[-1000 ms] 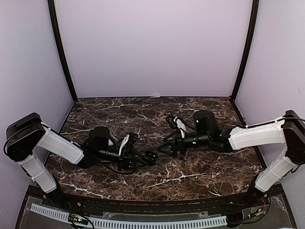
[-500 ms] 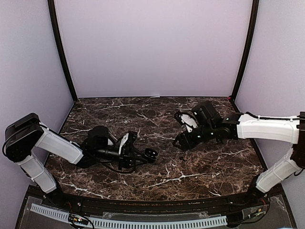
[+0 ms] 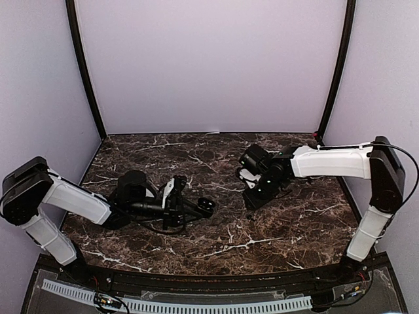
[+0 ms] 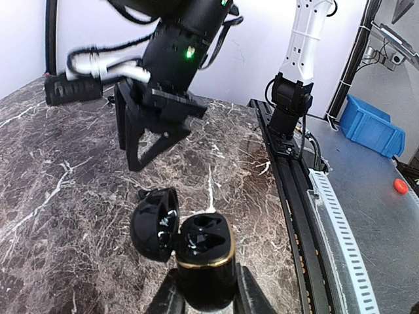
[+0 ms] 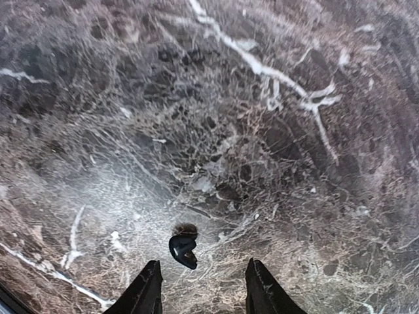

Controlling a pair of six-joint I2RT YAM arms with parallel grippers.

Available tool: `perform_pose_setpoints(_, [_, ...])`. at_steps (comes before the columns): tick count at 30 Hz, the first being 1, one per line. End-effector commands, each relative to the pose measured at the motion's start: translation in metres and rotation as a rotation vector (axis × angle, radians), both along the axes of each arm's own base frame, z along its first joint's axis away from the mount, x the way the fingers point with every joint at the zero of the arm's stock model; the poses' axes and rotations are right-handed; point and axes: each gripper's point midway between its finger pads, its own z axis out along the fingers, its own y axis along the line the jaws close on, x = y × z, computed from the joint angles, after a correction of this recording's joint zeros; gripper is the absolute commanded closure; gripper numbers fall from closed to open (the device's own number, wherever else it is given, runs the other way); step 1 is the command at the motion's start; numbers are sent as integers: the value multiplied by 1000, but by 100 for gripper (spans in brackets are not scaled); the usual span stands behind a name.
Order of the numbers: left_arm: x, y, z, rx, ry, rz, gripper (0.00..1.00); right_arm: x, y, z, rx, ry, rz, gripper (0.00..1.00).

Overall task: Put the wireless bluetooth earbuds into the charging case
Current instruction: Adjust the right earbud at the center of the board.

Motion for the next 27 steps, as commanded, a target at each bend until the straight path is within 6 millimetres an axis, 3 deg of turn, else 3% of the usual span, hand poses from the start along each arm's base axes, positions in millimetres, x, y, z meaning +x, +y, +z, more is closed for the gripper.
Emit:
perform_pose_setpoints(1, [-2,4,9,-12,-35,13,90,-2,1,-8,-15,40,8,58])
perform_pose_setpoints(7, [-2,4,9,-11,-37,15,90,-12,-14,-28,-76,79,3,62])
perform_pose_setpoints(10, [-2,4,10,-13,-38,14,90,-9,-27,-29,-106,33,-43,66])
perform_pose_setpoints(14, [-2,4,9,-11,-35,13,90,-12,-42,-43,-150,22,-76,80])
perform_pose_setpoints(17, [-2,3,9,-11,-32,10,90,-15,-42,-55,-153,41,-76,100])
perform_pose_setpoints(27, [-2,3,7,-5,-28,9,90,-26,-18,-60,-40,99,-13,100])
